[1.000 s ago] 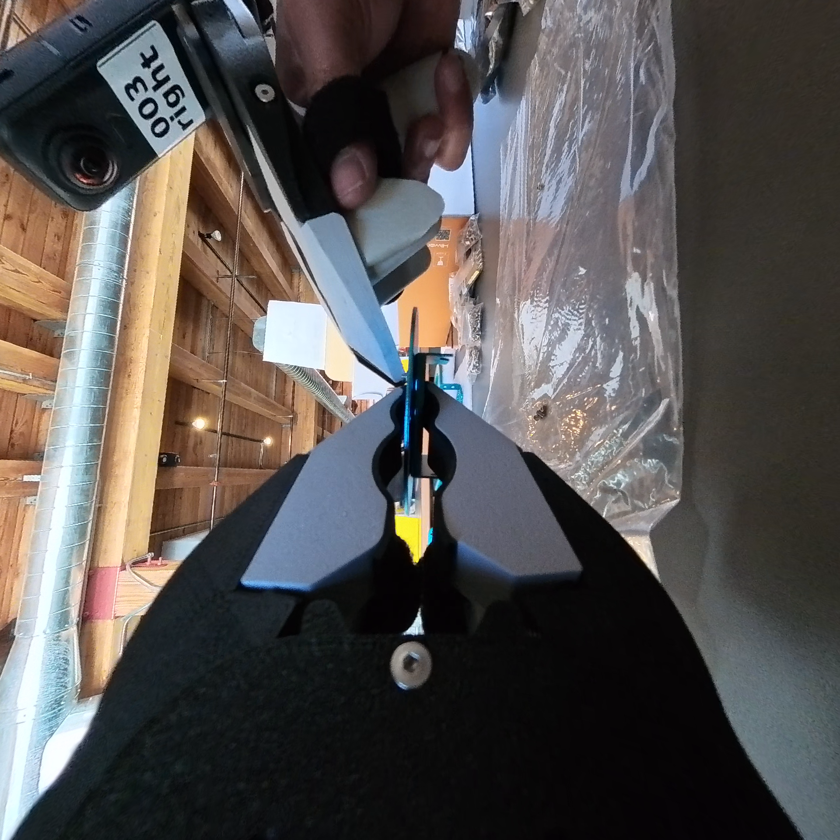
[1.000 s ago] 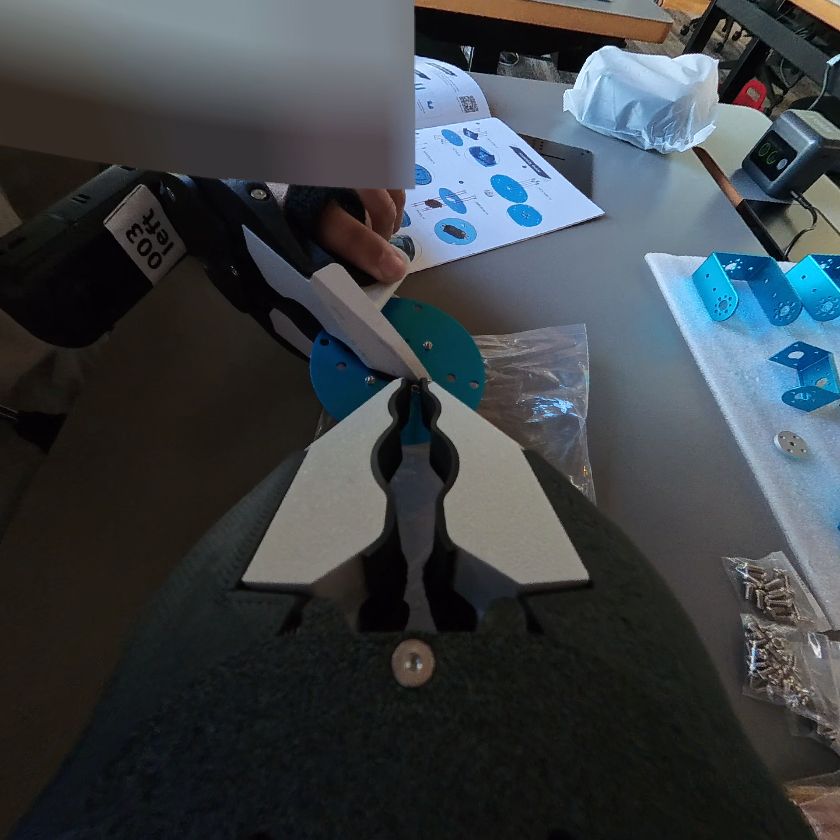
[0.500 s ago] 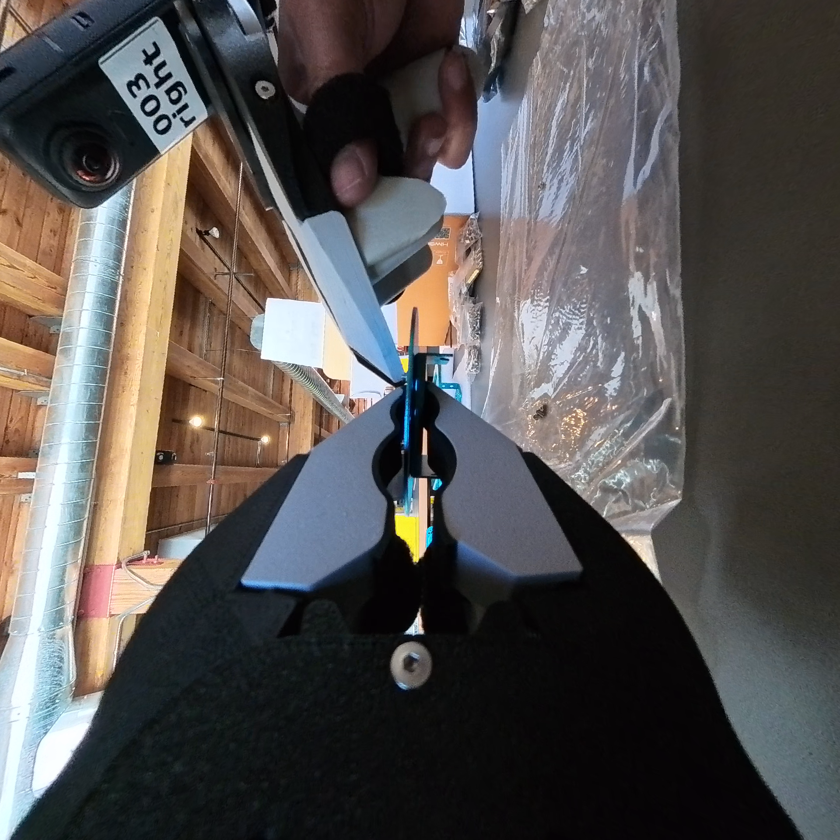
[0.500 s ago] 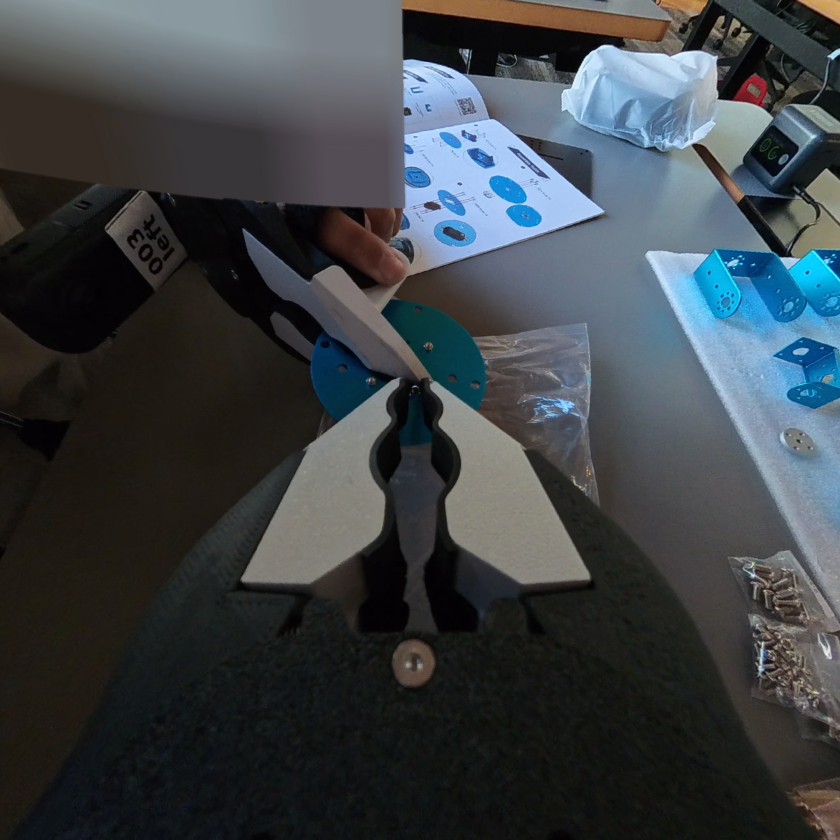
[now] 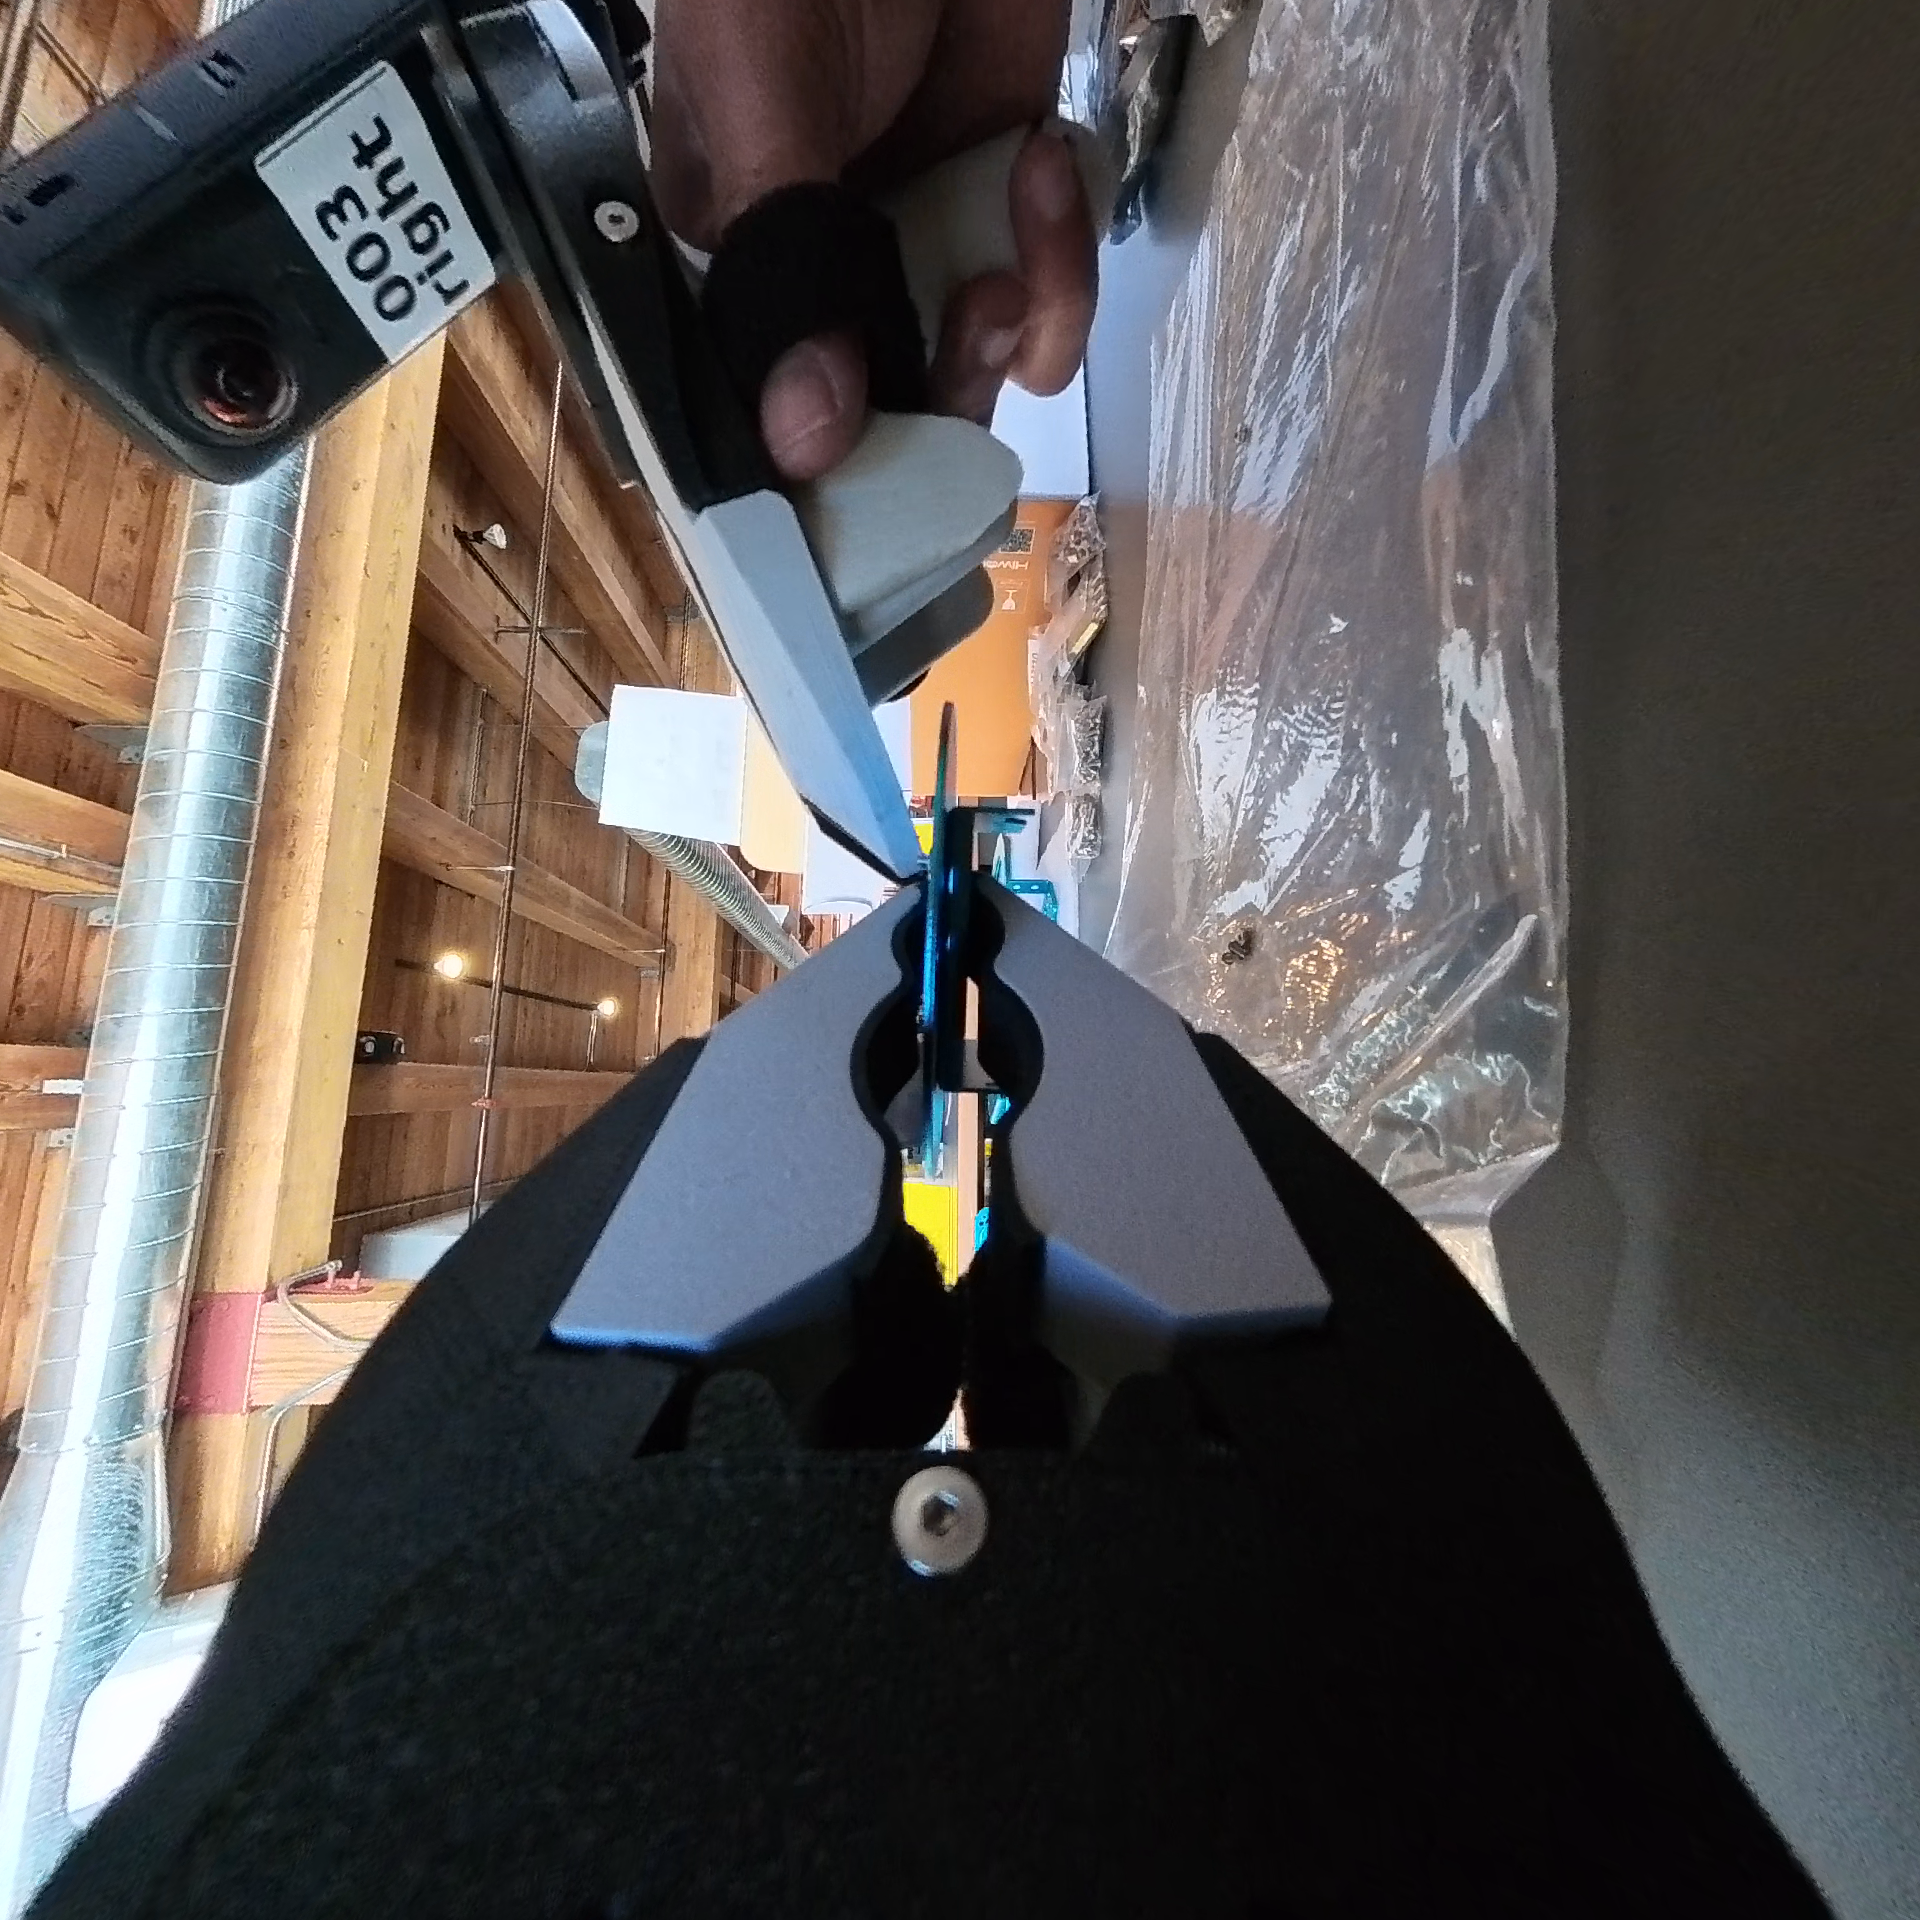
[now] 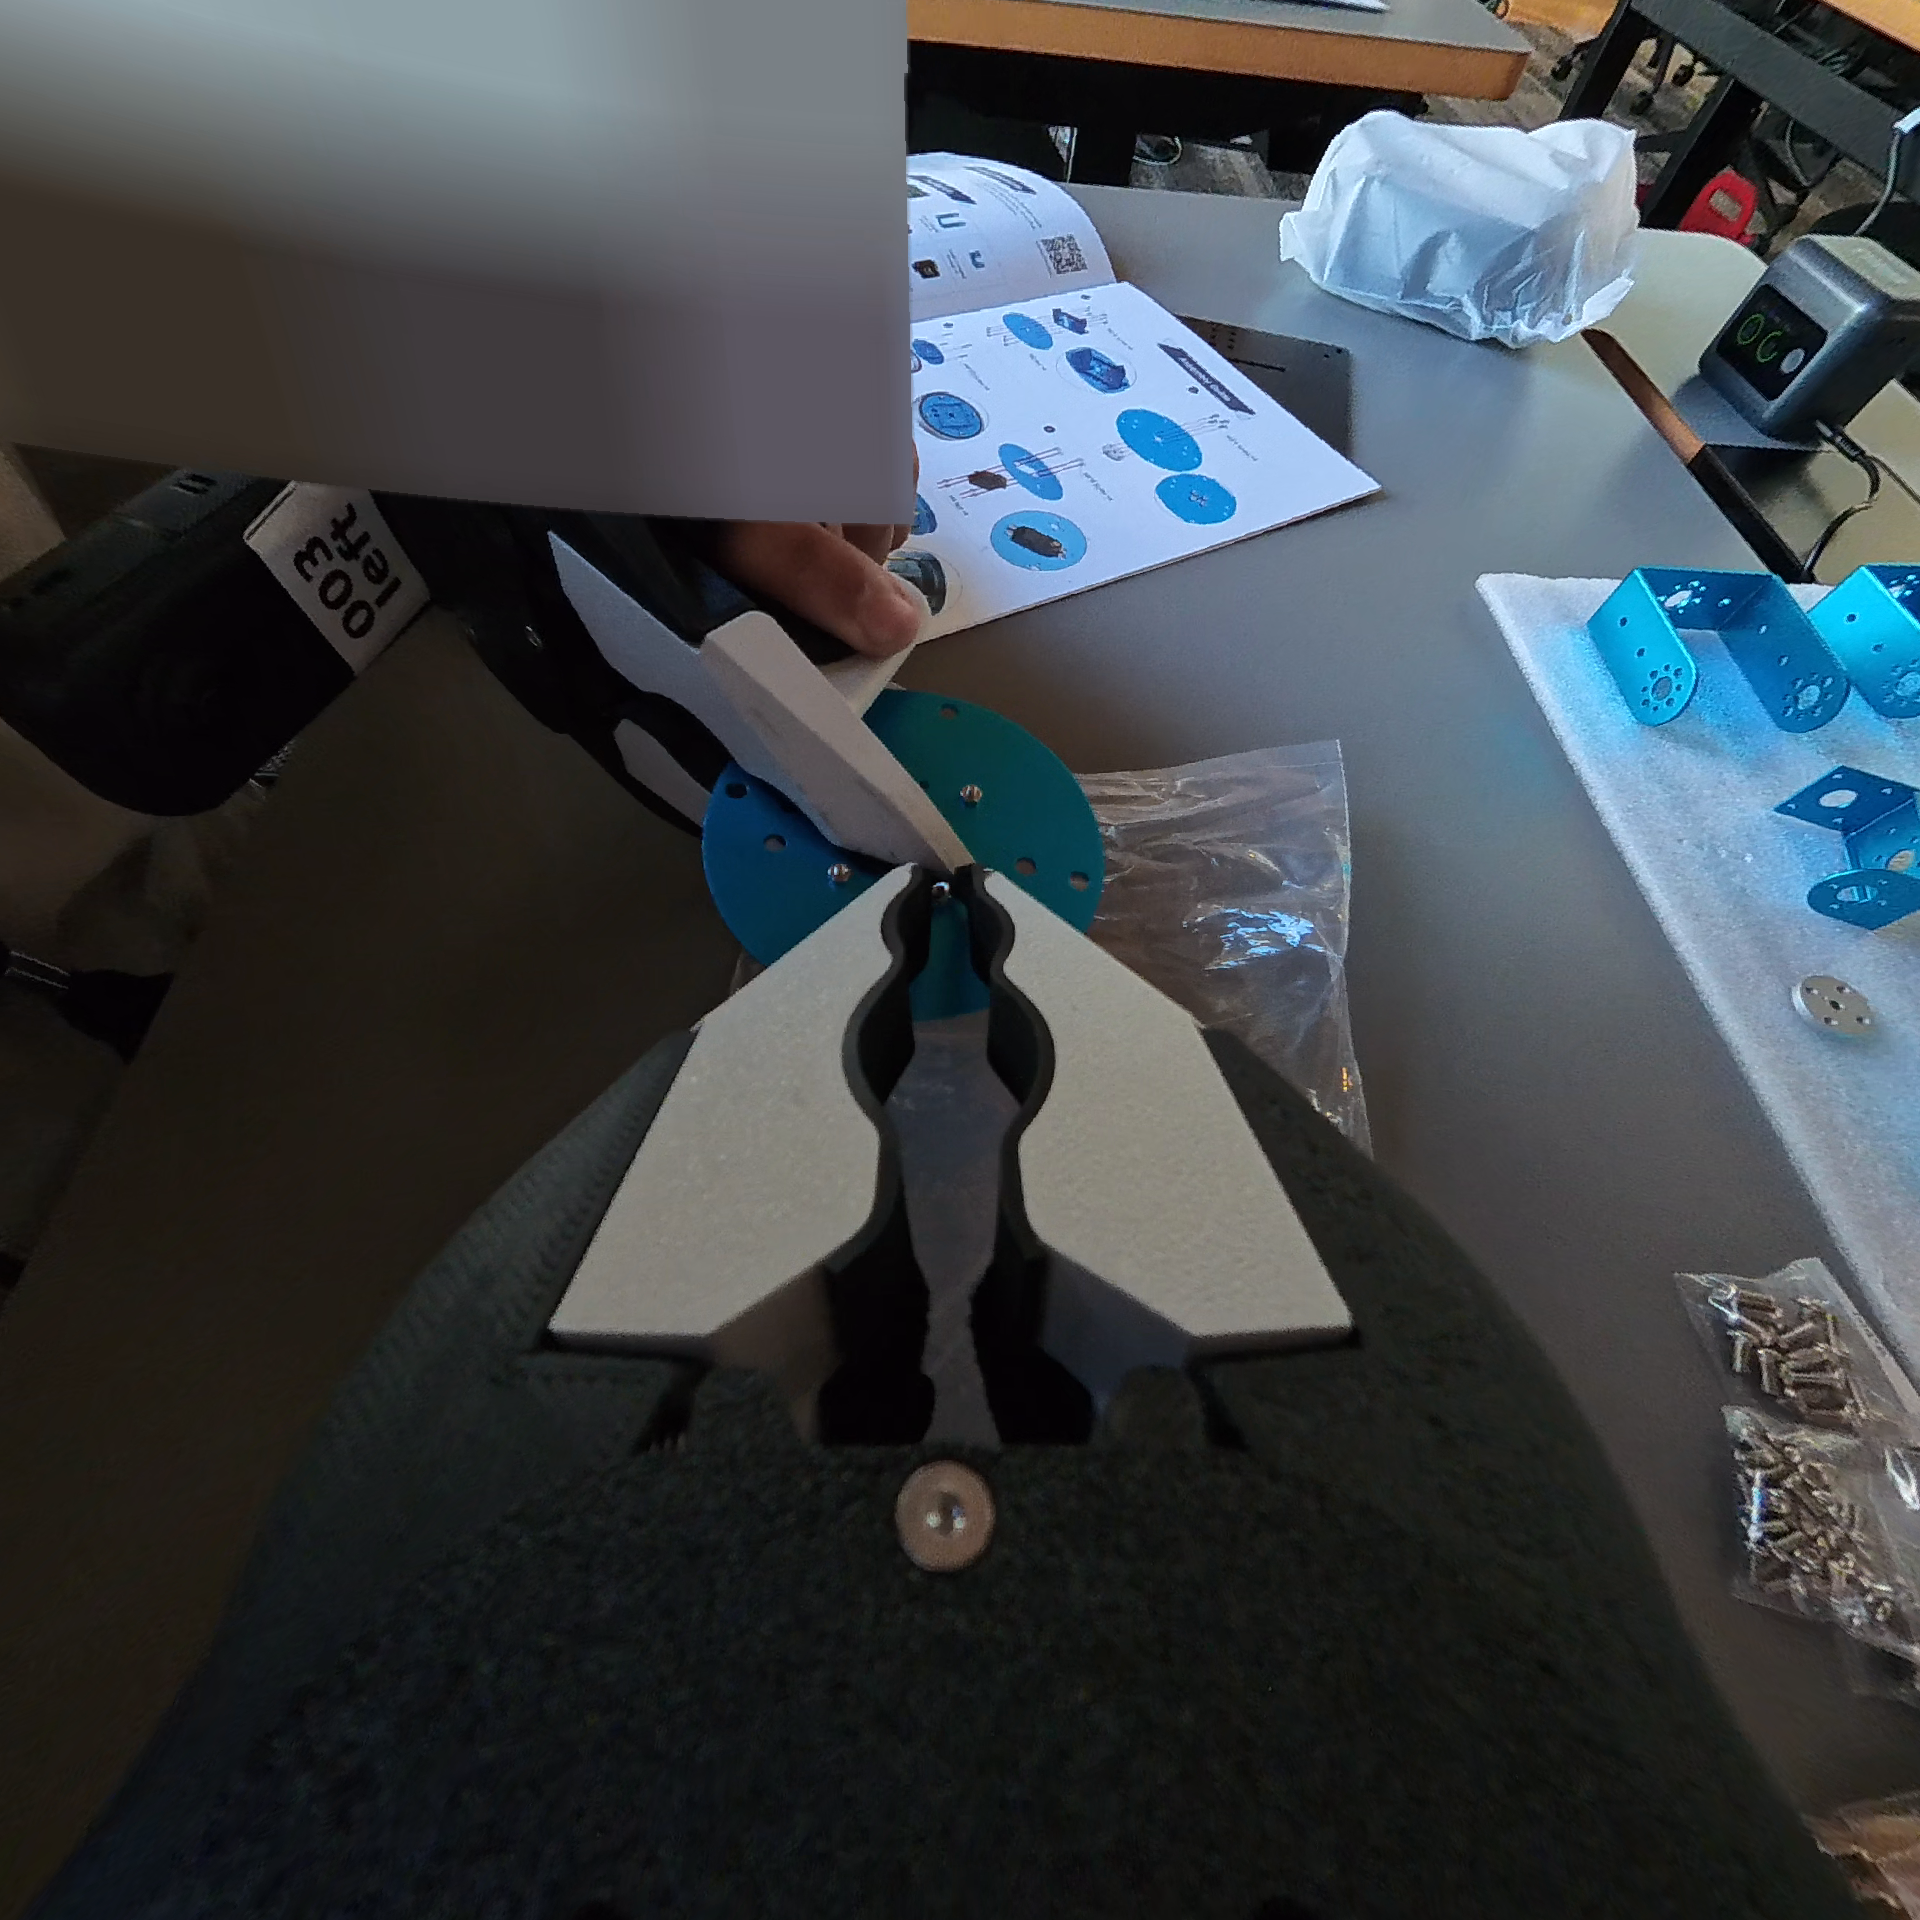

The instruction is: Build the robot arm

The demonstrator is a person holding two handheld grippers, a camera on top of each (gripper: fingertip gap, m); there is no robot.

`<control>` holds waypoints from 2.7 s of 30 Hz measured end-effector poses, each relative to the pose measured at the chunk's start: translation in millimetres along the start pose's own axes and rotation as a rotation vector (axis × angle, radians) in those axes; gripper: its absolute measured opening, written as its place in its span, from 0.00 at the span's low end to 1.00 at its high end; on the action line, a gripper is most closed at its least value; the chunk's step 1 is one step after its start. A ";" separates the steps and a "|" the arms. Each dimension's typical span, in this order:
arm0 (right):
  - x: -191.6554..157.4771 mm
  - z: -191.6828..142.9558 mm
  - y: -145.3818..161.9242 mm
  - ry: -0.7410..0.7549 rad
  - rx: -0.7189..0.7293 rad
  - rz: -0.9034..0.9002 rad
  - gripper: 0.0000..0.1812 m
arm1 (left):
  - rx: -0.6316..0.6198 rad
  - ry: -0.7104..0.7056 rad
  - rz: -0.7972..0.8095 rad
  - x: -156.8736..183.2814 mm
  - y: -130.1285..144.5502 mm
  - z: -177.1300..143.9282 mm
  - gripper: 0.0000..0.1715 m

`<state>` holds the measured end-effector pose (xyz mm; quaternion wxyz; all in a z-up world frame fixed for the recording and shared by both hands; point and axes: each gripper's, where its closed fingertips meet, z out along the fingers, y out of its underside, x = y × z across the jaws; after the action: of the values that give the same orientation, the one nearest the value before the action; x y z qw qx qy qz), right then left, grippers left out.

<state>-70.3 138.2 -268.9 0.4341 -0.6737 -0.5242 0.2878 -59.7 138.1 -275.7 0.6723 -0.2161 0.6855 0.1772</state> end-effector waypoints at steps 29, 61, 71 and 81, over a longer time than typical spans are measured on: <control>-1.8 -8.8 5.8 -0.014 -0.003 0.007 0.05 | -0.004 -0.025 0.040 -2.3 -2.7 -1.4 0.01; -9.0 -4.9 -1.1 -0.034 0.050 -0.003 0.00 | 0.002 -0.016 0.042 -1.9 -7.7 -2.5 0.01; -11.5 -6.2 4.5 -0.039 -0.001 0.010 0.05 | -0.002 -0.012 0.052 -0.6 -7.2 -1.8 0.01; 4.1 -10.4 9.4 0.020 -0.004 0.019 0.06 | -0.019 0.005 0.167 1.6 -4.7 1.6 0.01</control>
<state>-56.1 138.5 -272.2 0.4352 -0.6822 -0.5143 0.2841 -55.9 134.9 -277.1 0.6515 -0.1650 0.7009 0.2389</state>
